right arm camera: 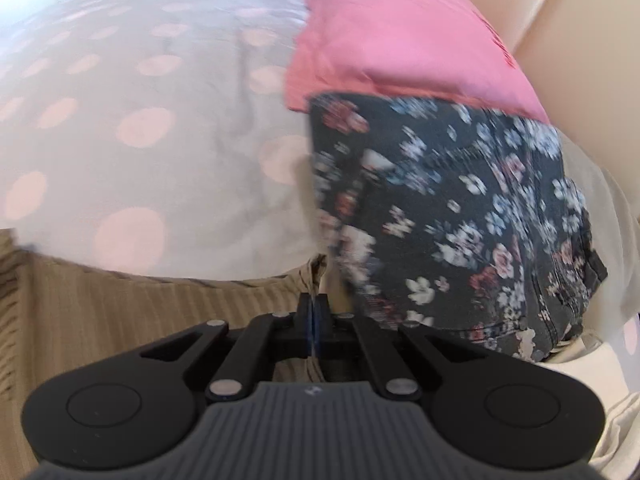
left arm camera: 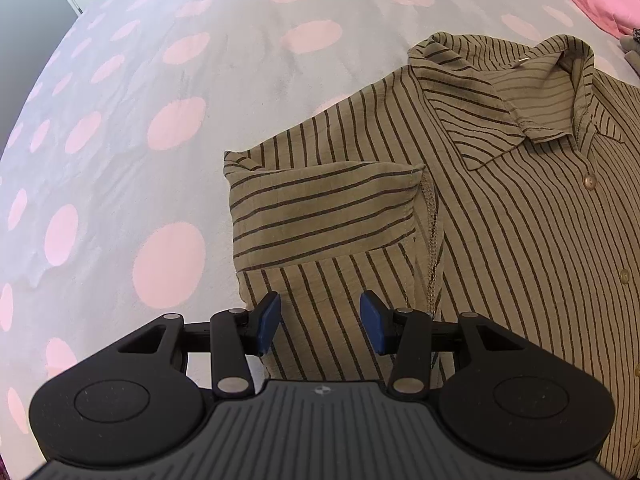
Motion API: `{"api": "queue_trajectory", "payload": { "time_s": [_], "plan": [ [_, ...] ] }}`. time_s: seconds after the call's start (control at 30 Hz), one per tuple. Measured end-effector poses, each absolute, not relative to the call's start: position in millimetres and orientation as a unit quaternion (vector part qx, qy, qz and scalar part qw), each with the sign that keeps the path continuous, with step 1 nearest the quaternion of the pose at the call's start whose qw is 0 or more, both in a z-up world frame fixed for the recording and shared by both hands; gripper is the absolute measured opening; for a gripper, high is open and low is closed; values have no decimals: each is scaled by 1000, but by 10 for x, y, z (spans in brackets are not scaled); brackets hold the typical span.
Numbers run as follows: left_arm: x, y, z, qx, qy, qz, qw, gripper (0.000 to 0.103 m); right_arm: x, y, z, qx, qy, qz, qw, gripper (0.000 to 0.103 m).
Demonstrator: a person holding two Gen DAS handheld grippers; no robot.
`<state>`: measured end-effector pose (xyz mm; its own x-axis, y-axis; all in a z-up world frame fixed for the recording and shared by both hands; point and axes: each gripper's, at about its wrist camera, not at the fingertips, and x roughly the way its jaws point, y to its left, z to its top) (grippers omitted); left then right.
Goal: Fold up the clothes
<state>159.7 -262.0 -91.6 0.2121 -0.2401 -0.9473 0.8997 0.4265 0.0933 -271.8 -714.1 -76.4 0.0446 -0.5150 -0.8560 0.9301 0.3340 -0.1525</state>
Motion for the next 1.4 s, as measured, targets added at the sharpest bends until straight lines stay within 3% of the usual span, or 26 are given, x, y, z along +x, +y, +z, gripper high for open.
{"api": "queue_trajectory", "payload": {
  "time_s": [0.27,0.53,0.63,0.7,0.73,0.97,1.17,1.4],
  "plan": [
    [1527,-2567,-733,332,460,-431,702,42,-2014,-6641,-419,215,469,-465,719,1],
    [1542,-2410,-630,326,451,-430,711,42,-1359,-6360,-706,210,508,-426,719,1],
    [1581,-2349,-611,323,451,-427,714,42,-1189,-6317,-863,211,518,-419,715,9],
    [1608,-2320,-600,321,452,-426,715,42,-1174,-6290,-876,214,516,-417,717,27],
    [1621,-2311,-597,321,451,-425,716,42,-1195,-6277,-856,216,512,-417,720,29],
    [1628,-2308,-544,316,447,-428,719,42,-1633,-6078,-697,230,499,-429,717,28],
    [1527,-2278,-538,324,444,-440,710,42,-2243,-5711,-833,238,516,-454,687,15],
    [1361,-2202,-579,348,438,-445,699,42,-2755,-5431,-1072,256,518,-468,669,16]
  ]
}}
